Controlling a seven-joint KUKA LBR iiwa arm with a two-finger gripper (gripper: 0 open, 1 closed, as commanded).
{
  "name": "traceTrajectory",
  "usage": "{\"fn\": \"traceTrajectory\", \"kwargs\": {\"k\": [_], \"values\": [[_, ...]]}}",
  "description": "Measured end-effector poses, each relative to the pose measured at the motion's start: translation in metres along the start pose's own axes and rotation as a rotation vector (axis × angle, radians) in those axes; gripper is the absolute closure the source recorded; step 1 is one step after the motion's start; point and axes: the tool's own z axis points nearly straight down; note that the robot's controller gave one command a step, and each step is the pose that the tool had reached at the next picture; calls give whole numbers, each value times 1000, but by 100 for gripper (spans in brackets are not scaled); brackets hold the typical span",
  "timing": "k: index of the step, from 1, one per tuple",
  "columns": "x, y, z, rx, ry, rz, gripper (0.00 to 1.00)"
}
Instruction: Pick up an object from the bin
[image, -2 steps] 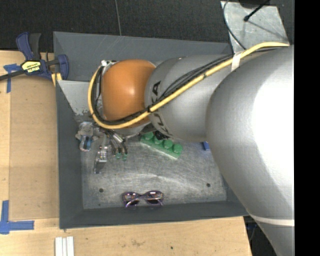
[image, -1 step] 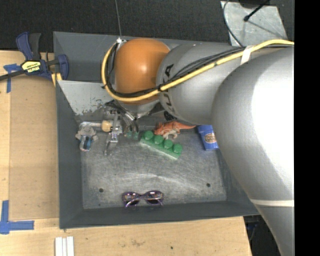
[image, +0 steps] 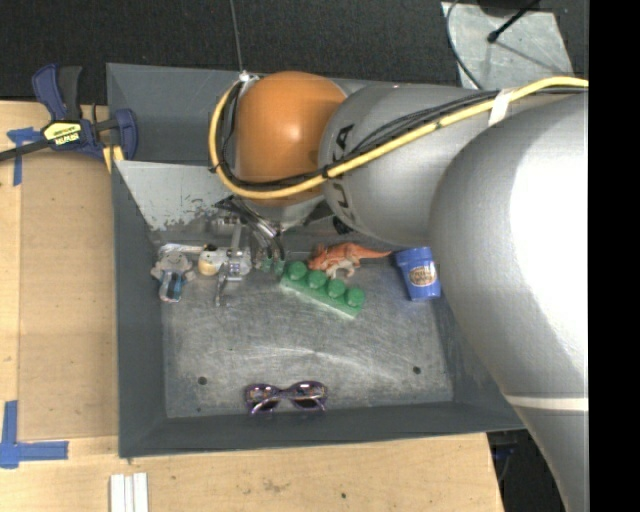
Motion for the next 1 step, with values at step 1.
{"fn": "traceTrajectory", "kwargs": {"k": [1], "values": [[-4, -16, 58, -1, 1, -14, 0]]}}
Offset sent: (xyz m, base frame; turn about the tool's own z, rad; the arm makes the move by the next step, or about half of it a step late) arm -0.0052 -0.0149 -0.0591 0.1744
